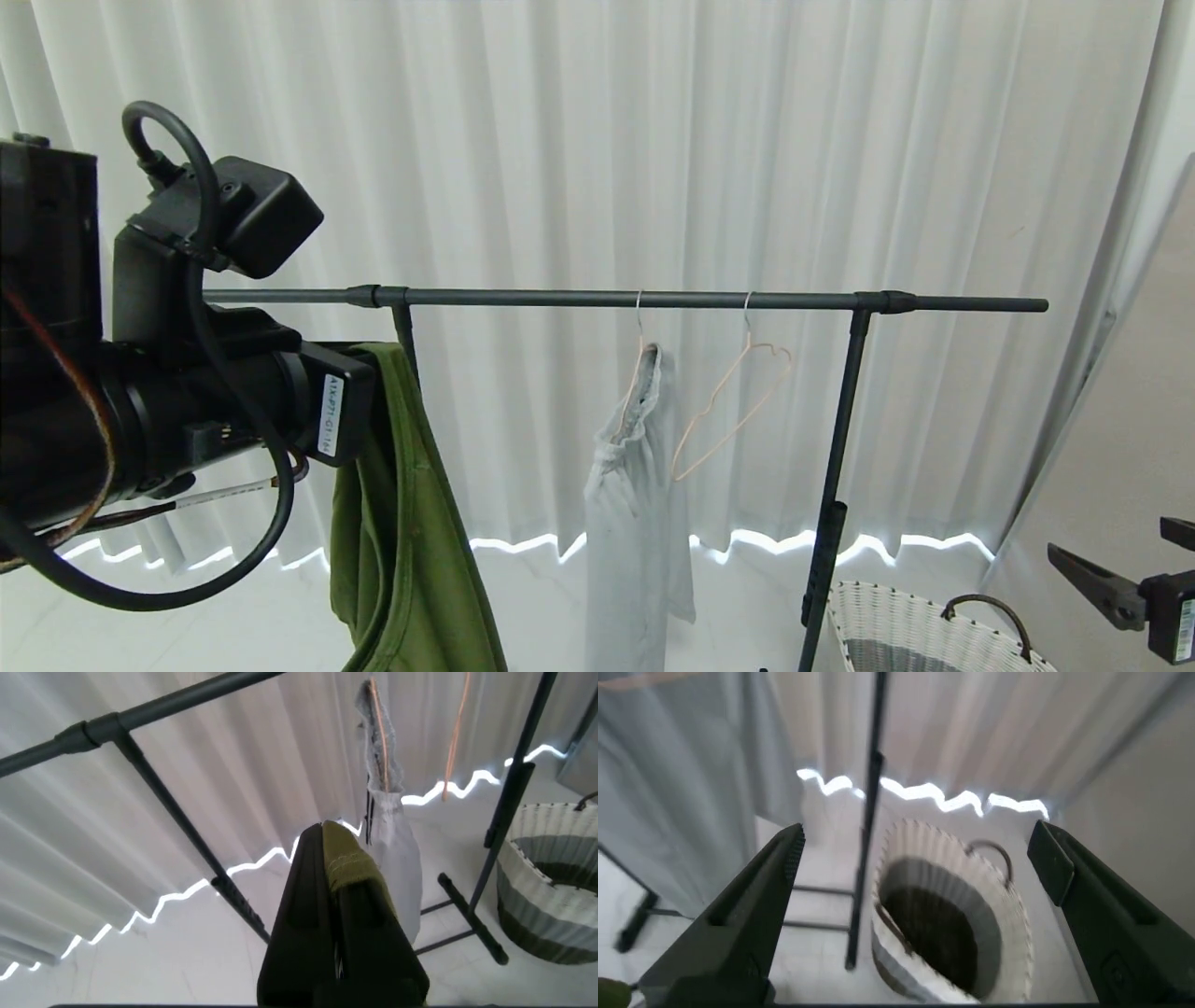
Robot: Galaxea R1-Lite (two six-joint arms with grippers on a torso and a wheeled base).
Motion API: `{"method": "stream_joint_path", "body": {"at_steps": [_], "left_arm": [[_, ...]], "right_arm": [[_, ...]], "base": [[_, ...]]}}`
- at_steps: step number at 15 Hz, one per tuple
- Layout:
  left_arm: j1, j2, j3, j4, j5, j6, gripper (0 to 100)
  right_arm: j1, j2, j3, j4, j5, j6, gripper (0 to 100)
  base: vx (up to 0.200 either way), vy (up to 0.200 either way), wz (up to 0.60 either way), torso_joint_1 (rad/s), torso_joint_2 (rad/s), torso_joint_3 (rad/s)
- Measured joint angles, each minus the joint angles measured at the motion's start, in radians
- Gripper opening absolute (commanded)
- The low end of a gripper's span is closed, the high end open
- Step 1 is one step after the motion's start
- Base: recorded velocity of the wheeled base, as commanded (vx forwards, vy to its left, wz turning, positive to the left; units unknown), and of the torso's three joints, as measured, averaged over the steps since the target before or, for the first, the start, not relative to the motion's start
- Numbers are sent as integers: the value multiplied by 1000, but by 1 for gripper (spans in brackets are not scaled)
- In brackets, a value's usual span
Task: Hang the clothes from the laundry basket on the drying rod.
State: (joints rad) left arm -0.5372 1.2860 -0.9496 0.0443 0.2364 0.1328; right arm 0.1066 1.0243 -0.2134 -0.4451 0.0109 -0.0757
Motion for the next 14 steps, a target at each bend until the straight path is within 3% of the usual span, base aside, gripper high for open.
{"method": "stream_joint_path", "body": {"at_steps": [9, 14], "left_arm": [[18, -29, 38, 0, -3, 0, 0], [19, -27, 69, -3, -4, -1, 0]], "right_arm": [[6, 36, -105, 4, 12, 6, 100], [6, 56, -113, 6, 12, 6, 100]], "base": [[0, 200, 0, 5, 0, 3], [0, 0, 0, 0, 0, 0]]}}
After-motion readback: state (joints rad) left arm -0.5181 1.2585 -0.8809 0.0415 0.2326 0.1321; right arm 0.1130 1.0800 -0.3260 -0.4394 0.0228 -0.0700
